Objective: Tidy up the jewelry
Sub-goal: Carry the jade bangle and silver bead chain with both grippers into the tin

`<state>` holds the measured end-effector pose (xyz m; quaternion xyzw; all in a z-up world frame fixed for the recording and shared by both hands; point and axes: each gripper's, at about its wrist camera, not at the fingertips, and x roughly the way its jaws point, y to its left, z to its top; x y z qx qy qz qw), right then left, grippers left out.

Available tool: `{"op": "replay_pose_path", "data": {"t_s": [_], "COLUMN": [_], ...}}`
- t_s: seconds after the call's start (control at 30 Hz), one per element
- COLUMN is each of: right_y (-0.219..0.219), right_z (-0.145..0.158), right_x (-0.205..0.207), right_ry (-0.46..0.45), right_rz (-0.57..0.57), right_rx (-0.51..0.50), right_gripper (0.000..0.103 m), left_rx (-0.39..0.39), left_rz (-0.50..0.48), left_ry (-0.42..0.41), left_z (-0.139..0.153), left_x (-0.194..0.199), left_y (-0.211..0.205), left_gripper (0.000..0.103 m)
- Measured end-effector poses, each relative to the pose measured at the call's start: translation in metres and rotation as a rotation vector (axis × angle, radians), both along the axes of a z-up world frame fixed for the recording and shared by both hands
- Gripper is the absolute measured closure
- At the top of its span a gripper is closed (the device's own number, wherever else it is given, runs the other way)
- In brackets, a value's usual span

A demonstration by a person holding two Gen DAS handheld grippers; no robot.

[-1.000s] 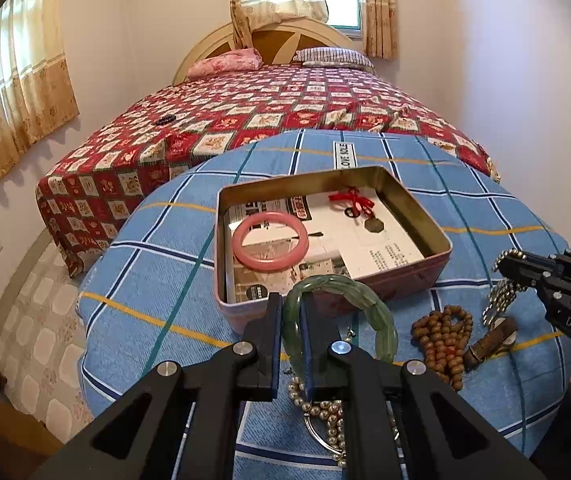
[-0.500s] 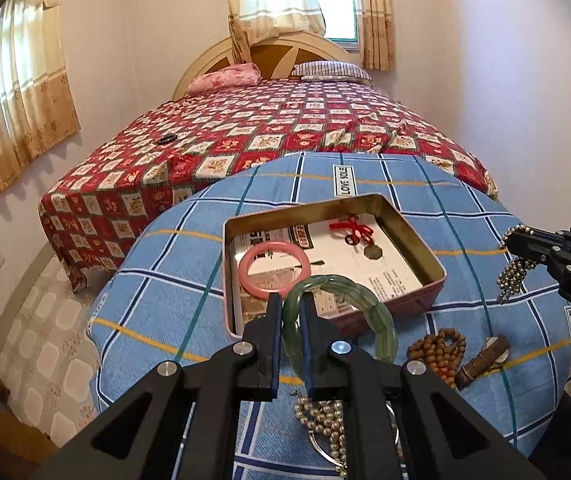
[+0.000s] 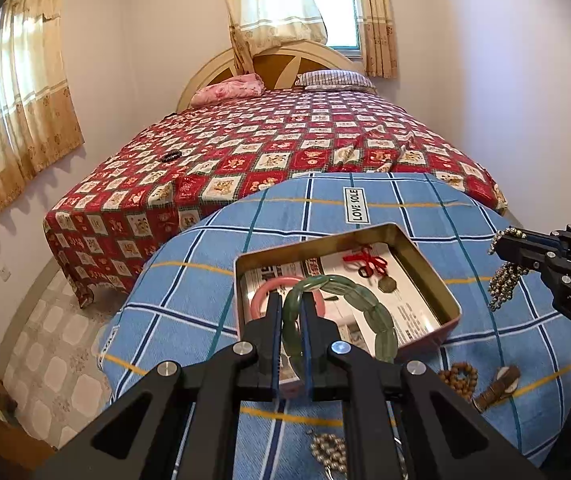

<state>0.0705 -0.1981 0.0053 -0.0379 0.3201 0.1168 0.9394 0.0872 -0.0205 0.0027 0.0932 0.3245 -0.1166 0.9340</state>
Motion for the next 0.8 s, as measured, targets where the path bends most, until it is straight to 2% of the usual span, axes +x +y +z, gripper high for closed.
{"op": "replay_pose_path", "data": {"t_s": [0.8], "right_y": [0.037], "right_z": [0.001], "right_x": [0.046], "right_ry": [0.008], "right_rz": [0.056], "right_rx": [-0.026], "right_gripper": [0.091], "left_rx": [0.065], "left_rz": [0.044], "left_ry": [0.012], "left_z": [-0.015], "left_x": [0.053], "left_y": [0.001], "left_gripper": [0.095]}}
